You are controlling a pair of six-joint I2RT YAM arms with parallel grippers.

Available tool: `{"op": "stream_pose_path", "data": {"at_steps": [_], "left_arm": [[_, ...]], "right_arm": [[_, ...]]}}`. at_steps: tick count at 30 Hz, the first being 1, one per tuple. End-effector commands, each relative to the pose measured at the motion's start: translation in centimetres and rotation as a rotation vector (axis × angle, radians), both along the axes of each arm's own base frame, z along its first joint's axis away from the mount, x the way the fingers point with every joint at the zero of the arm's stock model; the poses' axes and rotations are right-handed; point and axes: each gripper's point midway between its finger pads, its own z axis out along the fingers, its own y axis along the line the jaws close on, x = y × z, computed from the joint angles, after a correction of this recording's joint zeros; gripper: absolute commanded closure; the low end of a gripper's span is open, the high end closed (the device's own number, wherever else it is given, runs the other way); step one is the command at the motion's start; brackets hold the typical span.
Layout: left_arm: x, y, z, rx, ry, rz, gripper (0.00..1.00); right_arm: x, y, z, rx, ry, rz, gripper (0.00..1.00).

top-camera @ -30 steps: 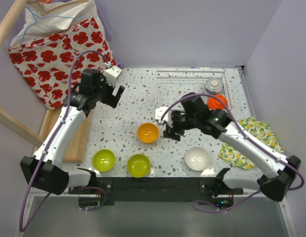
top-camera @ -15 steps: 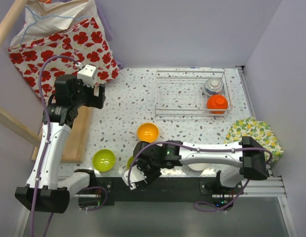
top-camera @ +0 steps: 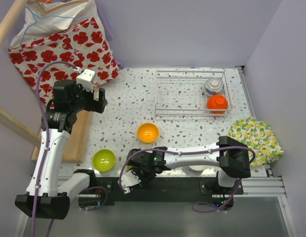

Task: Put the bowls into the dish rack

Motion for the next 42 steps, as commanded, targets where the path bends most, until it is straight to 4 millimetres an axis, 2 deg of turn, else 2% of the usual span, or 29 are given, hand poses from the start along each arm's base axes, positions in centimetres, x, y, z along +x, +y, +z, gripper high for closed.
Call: {"op": "stream_pose_path", "data": {"at_steps": [1, 3, 4, 8, 11, 13, 16, 17, 19, 20, 21, 22, 24, 25, 27, 28, 30, 31, 32, 33, 34, 35, 36, 37, 38, 39, 40, 41, 42], "left_arm": [[-0.3, -0.1, 0.9, -0.041, -0.032, 0.001, 0.04], [-0.3, 0.1, 1.0, -0.046, -0.036, 0.007, 0.04], [-0.4, 0.0, 1.0, -0.05, -0.036, 0.004, 0.04], [-0.5, -0.1, 0.7, -0.066, -0.034, -0.003, 0.04], [-0.4, -0.1, 0.4, -0.062, -0.025, -0.004, 0.04], [-0.3, -0.2, 0.3, -0.062, -0.024, -0.011, 0.04], [-0.1, -0.6, 0.7, -0.077, -0.03, -0.03, 0.04], [-0.1, -0.7, 0.9, -0.08, -0.031, -0.037, 0.04], [0.1, -1.2, 1.5, -0.097, -0.038, -0.059, 0.05], [0.3, -1.4, 1.7, -0.102, -0.043, -0.066, 0.06], [0.6, -1.6, 1.9, -0.115, -0.041, -0.071, 0.07], [0.8, -1.6, 2.6, -0.121, -0.055, -0.067, 0.1], [2.0, -0.5, 3.4, -0.112, -0.078, 0.009, 0.13], [2.5, -0.2, 4.9, -0.125, -0.109, 0.043, 0.14], [3.8, 0.5, 6.4, -0.11, -0.152, 0.081, 0.15], [4.1, 0.6, 8.1, -0.11, -0.195, 0.084, 0.16], [5.3, 0.1, 9.9, -0.112, -0.256, 0.067, 0.17], [5.6, -0.5, 10.8, -0.107, -0.287, 0.052, 0.18], [5.9, -2.4, 11.4, -0.073, -0.32, -0.011, 0.19], [6.8, -3.3, 10.8, -0.037, -0.316, -0.014, 0.2], [6.9, -5.8, 10.8, -0.021, -0.33, -0.086, 0.23], [7.2, -6.9, 10.3, 0.014, -0.332, -0.136, 0.28], [8.0, -8.1, 8.9, 0.04, -0.304, -0.175, 0.47], [7.9, -9.9, 8.2, 0.064, -0.295, -0.227, 0.59], [8.2, -10.4, 7.4, 0.088, -0.284, -0.244, 0.72], [8.8, -10.8, 5.8, 0.092, -0.242, -0.249, 0.98], [8.8, -11.3, 4.9, 0.093, -0.216, -0.262, 1.0], [9.0, -11.6, 4.0, 0.103, -0.194, -0.271, 1.0], [9.3, -12.0, 2.0, 0.123, -0.154, -0.284, 1.0]], "right_arm": [[0.3, 0.8, 0.1, 0.023, -0.02, -0.013, 0.59], [0.4, 0.8, 0.0, 0.02, -0.026, -0.018, 0.66], [0.5, 0.9, 0.1, 0.022, -0.028, -0.02, 0.77], [0.7, 0.9, 1.4, 0.029, -0.04, -0.026, 1.0], [0.4, 0.9, 3.1, 0.039, -0.033, -0.009, 1.0], [-0.3, 0.2, 3.6, 0.018, 0.004, 0.007, 1.0], [-1.0, 0.0, 5.8, 0.03, 0.037, 0.02, 1.0], [-1.1, 1.0, 7.6, 0.071, 0.051, 0.002, 1.0], [-0.9, 1.5, 9.6, 0.096, 0.054, -0.031, 1.0], [-0.4, 2.7, 12.1, 0.155, 0.035, -0.049, 1.0], [-0.1, 3.1, 13.3, 0.181, 0.03, -0.07, 1.0], [0.9, 3.9, 15.4, 0.238, 0.043, -0.132, 1.0], [2.7, 4.6, 17.4, 0.309, 0.103, -0.237, 1.0], [5.6, 4.4, 18.6, 0.344, 0.12, -0.336, 1.0], [8.6, 4.1, 19.7, 0.388, 0.133, -0.422, 1.0], [12.2, 3.1, 20.7, 0.428, 0.141, -0.534, 1.0], [15.6, 2.4, 22.7, 0.505, 0.152, -0.622, 1.0], [18.7, 0.8, 24.0, 0.555, 0.154, -0.715, 1.0], [20.3, 0.3, 25.0, 0.601, 0.156, -0.753, 1.0], [22.7, -1.4, 25.7, 0.64, 0.166, -0.814, 1.0], [23.6, -2.2, 26.4, 0.676, 0.195, -0.87, 1.0], [25.1, -2.6, 27.4, 0.735, 0.199, -0.907, 1.0], [26.5, -3.4, 28.0, 0.78, 0.204, -0.962, 1.0], [28.5, -5.3, 28.0, 0.827, 0.27, -1.094, 1.0], [30.0, -5.8, 29.3, 0.904, 0.293, -1.13, 1.0], [31.1, -6.6, 29.4, 0.935, 0.333, -1.178, 1.0], [32.5, -8.2, 29.7, 0.978, 0.404, -1.265, 1.0], [33.3, -8.1, 30.4, 1.026, 0.46, -1.24, 1.0], [34.7, -9.8, 30.6, 1.066, 0.498, -1.269, 1.0]]}}
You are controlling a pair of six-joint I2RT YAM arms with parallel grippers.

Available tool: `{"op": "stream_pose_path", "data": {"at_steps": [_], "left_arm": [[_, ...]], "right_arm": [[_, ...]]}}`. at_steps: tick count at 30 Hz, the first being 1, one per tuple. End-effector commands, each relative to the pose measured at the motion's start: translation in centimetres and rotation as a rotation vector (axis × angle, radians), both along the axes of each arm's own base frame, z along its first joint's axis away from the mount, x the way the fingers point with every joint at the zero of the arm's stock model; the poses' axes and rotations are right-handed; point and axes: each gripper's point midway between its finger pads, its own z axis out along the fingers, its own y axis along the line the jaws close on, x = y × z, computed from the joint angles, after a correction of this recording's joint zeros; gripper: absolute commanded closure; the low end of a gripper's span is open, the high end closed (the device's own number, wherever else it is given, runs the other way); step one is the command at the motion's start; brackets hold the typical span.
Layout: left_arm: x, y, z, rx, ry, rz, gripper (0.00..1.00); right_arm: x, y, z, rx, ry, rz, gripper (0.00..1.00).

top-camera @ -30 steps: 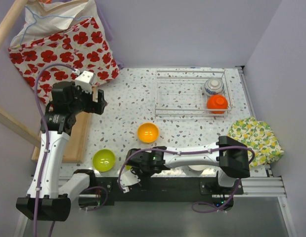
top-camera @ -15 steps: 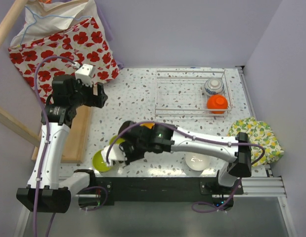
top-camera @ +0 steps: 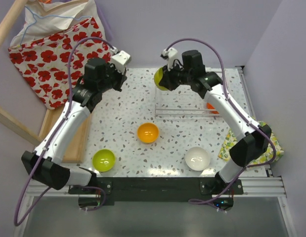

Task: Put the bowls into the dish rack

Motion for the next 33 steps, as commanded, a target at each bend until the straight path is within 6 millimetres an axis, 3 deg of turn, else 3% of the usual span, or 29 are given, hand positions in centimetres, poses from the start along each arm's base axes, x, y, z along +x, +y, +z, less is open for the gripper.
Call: {"op": "stream_pose_path", "data": {"at_steps": [1, 2, 3, 5, 7, 8, 9, 13, 14, 16, 20, 24, 33], "left_arm": [[1.5, -1.3, -4.2, 0.111, 0.048, -0.027, 1.0], [1.9, -1.7, -5.8, 0.129, 0.08, -0.034, 1.0], [2.2, -2.2, -6.3, 0.133, 0.091, -0.043, 1.0], [2.9, -3.2, -7.9, 0.146, 0.118, -0.062, 1.0], [3.3, -4.0, -8.1, 0.17, 0.122, -0.085, 1.0], [3.7, -4.3, -9.2, 0.196, 0.142, -0.097, 1.0], [4.1, -4.7, -8.7, 0.193, 0.134, -0.107, 1.0], [5.0, -6.6, -9.6, 0.186, 0.149, -0.169, 1.0], [5.5, -7.2, -10.8, 0.19, 0.174, -0.177, 1.0], [6.1, -8.5, -10.4, 0.181, 0.159, -0.192, 1.0], [7.5, -10.5, -12.2, 0.195, 0.175, -0.211, 1.0], [8.3, -12.1, -12.2, 0.183, 0.169, -0.235, 1.0], [9.6, -12.8, -13.5, 0.204, 0.17, -0.23, 1.0]], "right_arm": [[3.0, -1.6, 6.5, 0.443, 0.088, -0.089, 1.0], [3.9, -1.4, 6.4, 0.495, 0.098, -0.057, 1.0], [5.2, -2.7, 6.2, 0.532, 0.115, -0.077, 1.0], [6.6, -2.7, 5.0, 0.628, 0.203, -0.052, 1.0], [8.1, -3.9, 3.7, 0.722, 0.32, -0.102, 1.0], [8.7, -4.1, 4.4, 0.765, 0.29, -0.077, 1.0], [9.2, -4.2, 3.3, 0.778, 0.327, -0.076, 1.0], [10.5, -4.1, 1.9, 0.803, 0.378, -0.048, 1.0], [10.9, -4.3, 2.1, 0.823, 0.365, -0.038, 1.0], [12.1, -4.8, 0.9, 0.84, 0.397, -0.064, 1.0], [13.6, -5.0, -1.4, 0.812, 0.416, -0.095, 1.0], [14.6, -5.3, -3.5, 0.799, 0.448, -0.107, 1.0], [17.2, -6.6, -6.1, 0.819, 0.499, -0.144, 1.0]]}}
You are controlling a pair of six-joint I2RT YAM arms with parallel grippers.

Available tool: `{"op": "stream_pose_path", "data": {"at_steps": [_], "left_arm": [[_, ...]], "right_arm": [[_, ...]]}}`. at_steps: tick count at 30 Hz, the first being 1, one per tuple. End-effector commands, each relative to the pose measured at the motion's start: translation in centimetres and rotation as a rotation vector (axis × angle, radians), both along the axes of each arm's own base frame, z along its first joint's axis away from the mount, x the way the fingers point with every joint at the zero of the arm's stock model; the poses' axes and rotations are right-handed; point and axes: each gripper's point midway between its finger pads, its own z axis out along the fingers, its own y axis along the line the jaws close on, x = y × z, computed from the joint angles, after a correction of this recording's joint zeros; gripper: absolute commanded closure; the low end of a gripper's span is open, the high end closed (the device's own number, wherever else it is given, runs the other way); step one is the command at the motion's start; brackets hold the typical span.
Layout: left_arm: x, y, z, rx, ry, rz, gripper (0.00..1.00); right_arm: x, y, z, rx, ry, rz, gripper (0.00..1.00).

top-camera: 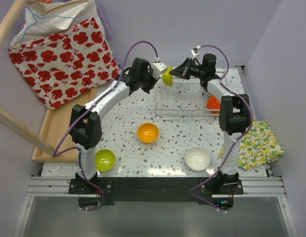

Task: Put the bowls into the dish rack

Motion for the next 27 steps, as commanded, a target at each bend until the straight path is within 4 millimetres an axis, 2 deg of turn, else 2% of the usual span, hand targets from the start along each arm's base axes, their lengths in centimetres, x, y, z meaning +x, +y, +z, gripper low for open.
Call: {"op": "stream_pose_path", "data": {"at_steps": [1, 11, 19, 27], "left_arm": [[1.6, -0.9, 2.7, -0.029, -0.092, -0.019, 1.0], [2.6, -1.7, 1.8, -0.035, -0.082, -0.023, 1.0], [2.5, -2.1, 1.4, -0.033, -0.077, -0.034, 1.0], [2.3, -2.3, 1.1, -0.024, -0.075, -0.034, 1.0]], "right_arm": [[1.1, -0.7, 3.0, 0.035, -0.084, 0.014, 1.0], [1.8, -1.5, -0.4, 0.015, -0.005, -0.003, 1.0], [1.6, -2.5, -2.8, -0.01, 0.052, -0.019, 1.0], [1.8, -4.6, -5.5, -0.054, 0.108, -0.062, 1.0]]}}
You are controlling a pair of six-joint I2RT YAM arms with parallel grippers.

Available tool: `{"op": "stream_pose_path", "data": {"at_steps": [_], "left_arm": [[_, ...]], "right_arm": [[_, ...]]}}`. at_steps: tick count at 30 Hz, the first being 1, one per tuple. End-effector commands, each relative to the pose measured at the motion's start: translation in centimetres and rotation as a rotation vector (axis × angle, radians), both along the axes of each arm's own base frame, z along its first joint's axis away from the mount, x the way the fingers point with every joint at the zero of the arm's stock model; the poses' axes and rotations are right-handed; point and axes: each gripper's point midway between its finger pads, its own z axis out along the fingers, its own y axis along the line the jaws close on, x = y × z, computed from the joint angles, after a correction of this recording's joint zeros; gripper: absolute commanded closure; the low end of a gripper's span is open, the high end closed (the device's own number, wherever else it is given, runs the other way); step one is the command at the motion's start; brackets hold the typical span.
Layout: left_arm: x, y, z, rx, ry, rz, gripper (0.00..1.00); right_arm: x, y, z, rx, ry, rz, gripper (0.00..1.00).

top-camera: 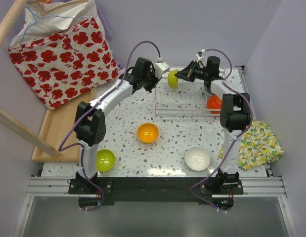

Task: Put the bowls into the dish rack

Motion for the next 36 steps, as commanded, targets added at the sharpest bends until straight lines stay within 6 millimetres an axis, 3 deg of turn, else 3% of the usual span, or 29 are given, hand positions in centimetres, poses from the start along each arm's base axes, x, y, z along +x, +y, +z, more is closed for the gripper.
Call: {"op": "stream_pose_path", "data": {"at_steps": [1, 3, 5, 8, 11, 13, 14, 18, 23, 27, 30, 33, 34, 36], "left_arm": [[0.8, -1.2, 2.4, -0.034, -0.067, -0.02, 1.0], [0.9, -1.1, 2.3, -0.03, -0.07, -0.018, 1.0], [0.9, -1.1, 2.3, -0.03, -0.069, -0.016, 1.0], [0.9, -1.1, 2.5, -0.033, -0.073, -0.017, 1.0], [0.8, -1.1, 2.5, -0.032, -0.074, -0.016, 1.0], [0.9, -1.1, 2.5, -0.032, -0.077, -0.013, 1.0], [1.0, -1.1, 2.5, -0.033, -0.076, -0.014, 1.0], [1.0, -1.0, 2.9, -0.032, -0.087, -0.007, 1.0], [1.0, -0.4, 3.4, -0.025, -0.103, 0.011, 1.0], [0.8, 0.2, 4.1, -0.015, -0.121, 0.033, 1.0], [0.8, 0.8, 4.9, -0.005, -0.141, 0.049, 0.88], [0.5, 1.2, 6.0, -0.003, -0.162, 0.062, 0.62], [0.6, 1.7, 6.2, 0.006, -0.17, 0.083, 0.52], [0.5, 2.5, 7.7, 0.014, -0.207, 0.105, 0.41]], "right_arm": [[0.0, -1.6, -2.0, -0.047, 0.039, -0.021, 1.0], [0.0, -2.3, -2.6, -0.07, 0.046, -0.033, 0.98], [-0.2, -2.8, -3.0, -0.086, 0.056, -0.041, 0.88], [-0.2, -3.7, -2.9, -0.118, 0.046, -0.057, 0.77], [-0.2, -4.5, -2.2, -0.169, 0.026, -0.071, 0.72], [-0.4, -4.7, -1.8, -0.2, 0.028, -0.079, 0.71], [0.4, -7.1, -1.7, -0.244, 0.012, -0.137, 0.71], [0.7, -9.0, -0.7, -0.335, -0.017, -0.191, 0.68], [0.1, -10.3, -0.1, -0.438, -0.029, -0.214, 0.61], [-0.9, -10.6, 1.9, -0.461, -0.071, -0.221, 0.59], [-1.7, -10.3, 3.6, -0.456, -0.114, -0.22, 0.57], [-2.4, -9.9, 4.5, -0.459, -0.142, -0.212, 0.57], [-3.0, -9.2, 5.7, -0.459, -0.172, -0.195, 0.57], [-4.3, -8.2, 5.9, -0.479, -0.213, -0.135, 0.57]]}}
